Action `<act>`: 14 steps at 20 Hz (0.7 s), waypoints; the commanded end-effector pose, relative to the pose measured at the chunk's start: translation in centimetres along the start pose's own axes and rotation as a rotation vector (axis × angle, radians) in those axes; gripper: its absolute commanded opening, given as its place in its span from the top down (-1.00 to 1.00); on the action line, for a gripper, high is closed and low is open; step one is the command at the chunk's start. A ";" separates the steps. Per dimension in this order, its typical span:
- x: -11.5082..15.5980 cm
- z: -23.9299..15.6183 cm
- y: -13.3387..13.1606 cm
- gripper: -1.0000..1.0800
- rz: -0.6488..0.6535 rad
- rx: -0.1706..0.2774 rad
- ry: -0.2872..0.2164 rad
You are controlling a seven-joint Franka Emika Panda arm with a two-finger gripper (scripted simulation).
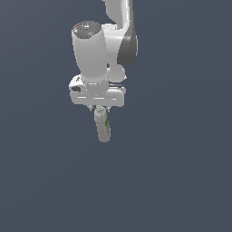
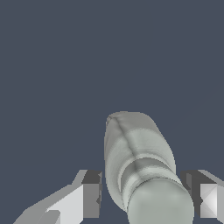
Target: Pick up the object and move it to a goal position.
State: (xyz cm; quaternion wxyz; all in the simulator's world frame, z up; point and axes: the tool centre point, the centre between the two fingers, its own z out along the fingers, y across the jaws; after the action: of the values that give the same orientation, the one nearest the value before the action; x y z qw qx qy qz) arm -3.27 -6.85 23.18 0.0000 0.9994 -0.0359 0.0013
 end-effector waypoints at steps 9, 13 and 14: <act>-2.3 -1.5 -0.8 1.00 0.000 0.000 0.000; -4.2 -2.8 -1.5 1.00 0.000 0.000 -0.001; -4.8 -3.1 -1.7 1.00 0.000 -0.001 -0.001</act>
State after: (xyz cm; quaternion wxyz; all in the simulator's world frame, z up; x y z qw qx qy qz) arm -7.42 -5.13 25.21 0.0000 0.9993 -0.0362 -0.0054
